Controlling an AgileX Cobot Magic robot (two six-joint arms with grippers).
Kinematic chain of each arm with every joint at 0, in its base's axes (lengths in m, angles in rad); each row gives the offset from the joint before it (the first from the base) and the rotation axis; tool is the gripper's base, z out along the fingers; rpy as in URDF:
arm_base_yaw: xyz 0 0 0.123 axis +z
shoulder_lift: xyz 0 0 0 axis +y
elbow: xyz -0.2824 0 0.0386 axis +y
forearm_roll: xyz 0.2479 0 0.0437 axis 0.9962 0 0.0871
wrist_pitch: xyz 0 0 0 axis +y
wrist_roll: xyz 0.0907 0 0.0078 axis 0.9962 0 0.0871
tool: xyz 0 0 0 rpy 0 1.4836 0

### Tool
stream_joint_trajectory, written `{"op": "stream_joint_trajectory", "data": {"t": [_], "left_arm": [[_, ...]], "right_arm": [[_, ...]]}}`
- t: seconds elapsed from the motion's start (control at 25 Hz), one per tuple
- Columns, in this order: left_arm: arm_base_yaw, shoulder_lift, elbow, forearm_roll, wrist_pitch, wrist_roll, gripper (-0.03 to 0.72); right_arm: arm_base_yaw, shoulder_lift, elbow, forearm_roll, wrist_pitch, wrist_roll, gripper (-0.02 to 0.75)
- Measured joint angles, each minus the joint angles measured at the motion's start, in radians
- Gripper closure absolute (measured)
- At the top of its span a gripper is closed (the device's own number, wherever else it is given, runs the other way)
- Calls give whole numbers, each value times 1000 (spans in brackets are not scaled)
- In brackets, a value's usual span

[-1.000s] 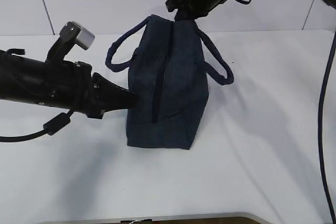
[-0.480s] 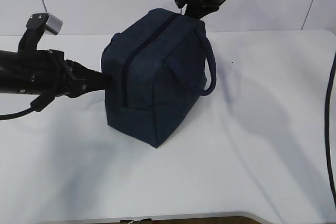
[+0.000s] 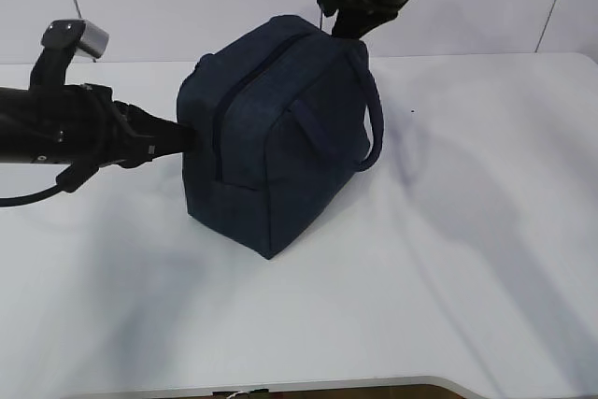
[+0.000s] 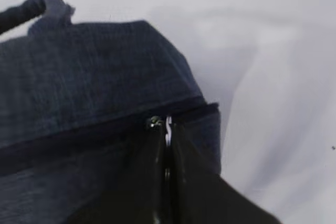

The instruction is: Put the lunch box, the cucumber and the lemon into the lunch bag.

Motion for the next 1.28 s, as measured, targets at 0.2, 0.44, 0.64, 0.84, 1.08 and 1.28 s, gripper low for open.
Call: {"op": "stream_joint_trajectory", "data": {"t": [0.2,0.44,0.64,0.84,1.08,1.28], "left_arm": [[0,0,0,-11,-52,6,705],[0,-2,-2,-23,-109,6,705],[0,-2,-2,-25,-120,7,705],[0,-2,-2,-26,-124,9,705],[0,-2,-4,-26,-128,11,705],[0,-2,-14,-21,-135,13,705]], "right_arm": [[0,-32,71,0,-8,-2,733],[0,-165,240,-52,-11,-9,733],[0,-290,434,-30,-15,-32,733],[0,-405,586,-7,-19,-42,733],[7,-508,679,54,-19,-45,733],[28,-568,773,65,-21,-36,733]]}}
